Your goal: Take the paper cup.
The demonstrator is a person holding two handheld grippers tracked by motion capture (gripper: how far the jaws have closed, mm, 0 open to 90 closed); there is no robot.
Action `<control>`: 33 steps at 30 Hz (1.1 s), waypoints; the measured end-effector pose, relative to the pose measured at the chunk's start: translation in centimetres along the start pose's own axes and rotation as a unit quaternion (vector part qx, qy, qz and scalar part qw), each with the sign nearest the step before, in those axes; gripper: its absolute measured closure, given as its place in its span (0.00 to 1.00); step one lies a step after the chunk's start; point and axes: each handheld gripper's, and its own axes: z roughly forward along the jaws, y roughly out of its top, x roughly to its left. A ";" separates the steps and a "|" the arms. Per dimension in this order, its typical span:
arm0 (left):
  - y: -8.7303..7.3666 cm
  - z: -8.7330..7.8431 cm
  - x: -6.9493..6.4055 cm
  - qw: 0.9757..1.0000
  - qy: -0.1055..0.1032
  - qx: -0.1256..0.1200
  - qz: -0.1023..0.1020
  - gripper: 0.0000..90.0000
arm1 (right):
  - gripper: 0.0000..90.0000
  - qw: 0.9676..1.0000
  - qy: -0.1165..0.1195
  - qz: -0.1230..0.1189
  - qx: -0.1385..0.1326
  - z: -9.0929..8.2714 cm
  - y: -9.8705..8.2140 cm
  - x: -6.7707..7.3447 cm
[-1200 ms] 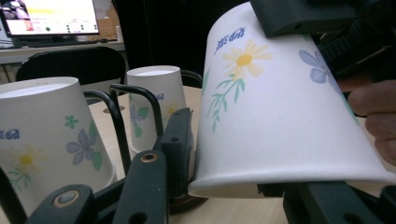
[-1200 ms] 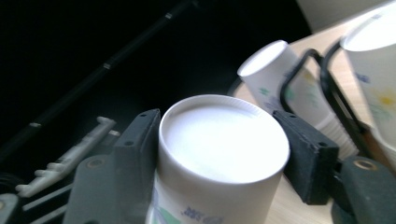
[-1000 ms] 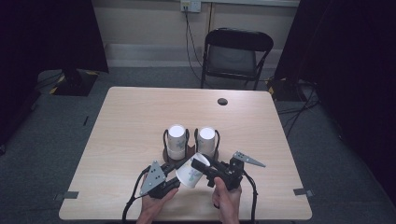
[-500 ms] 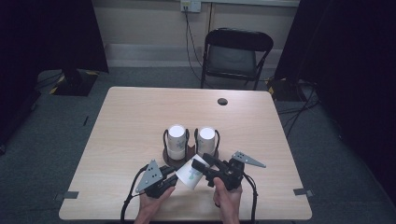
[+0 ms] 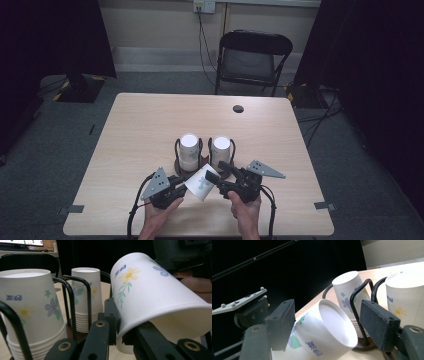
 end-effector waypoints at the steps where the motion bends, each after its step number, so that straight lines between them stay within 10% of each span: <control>1: 0.0 0.0 0.0 1.000 0.000 0.000 0.000 0.95 | 0.32 1.000 -0.002 -0.004 -0.003 -0.1 0.0 0.0; 21: 0.9 -1.0 1.9 0.997 0.033 0.067 -0.001 0.95 | 0.27 0.997 -0.034 -0.067 0.006 -1.0 -0.5 0.3; 33: 1.2 -0.5 2.2 0.995 0.017 0.102 0.006 0.95 | 0.27 0.995 -0.042 -0.090 0.025 -1.7 -0.8 0.4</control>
